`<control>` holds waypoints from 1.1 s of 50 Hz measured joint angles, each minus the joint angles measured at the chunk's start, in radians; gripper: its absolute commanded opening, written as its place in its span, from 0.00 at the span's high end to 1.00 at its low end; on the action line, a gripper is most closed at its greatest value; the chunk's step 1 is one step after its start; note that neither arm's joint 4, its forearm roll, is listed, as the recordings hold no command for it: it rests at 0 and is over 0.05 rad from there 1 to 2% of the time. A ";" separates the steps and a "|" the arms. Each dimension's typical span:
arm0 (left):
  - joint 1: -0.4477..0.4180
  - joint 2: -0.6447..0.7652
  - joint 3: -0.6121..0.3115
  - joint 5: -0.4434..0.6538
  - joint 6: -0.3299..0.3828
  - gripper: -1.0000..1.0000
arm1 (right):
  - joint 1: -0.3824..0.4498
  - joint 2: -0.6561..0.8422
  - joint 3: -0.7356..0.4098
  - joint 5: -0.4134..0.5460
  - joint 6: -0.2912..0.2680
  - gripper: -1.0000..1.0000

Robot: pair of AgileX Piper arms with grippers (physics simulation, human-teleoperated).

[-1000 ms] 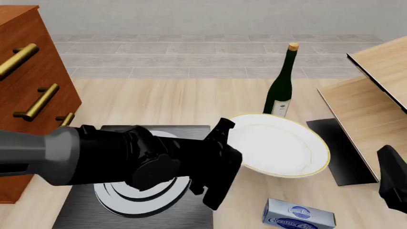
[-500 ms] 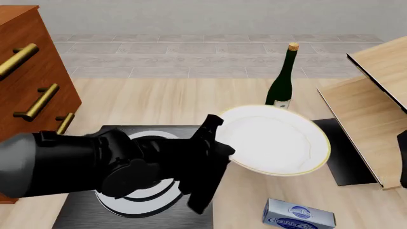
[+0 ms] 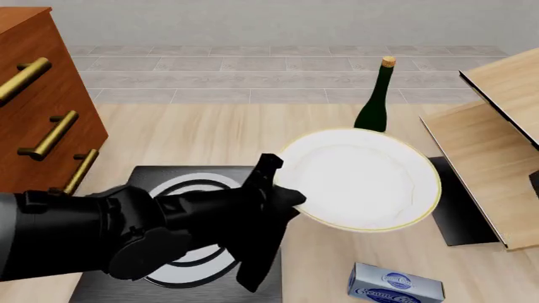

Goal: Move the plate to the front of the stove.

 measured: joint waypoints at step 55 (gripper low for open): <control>-0.020 -0.060 0.061 -0.093 0.009 1.00 | 0.150 0.324 0.078 -0.269 0.238 0.00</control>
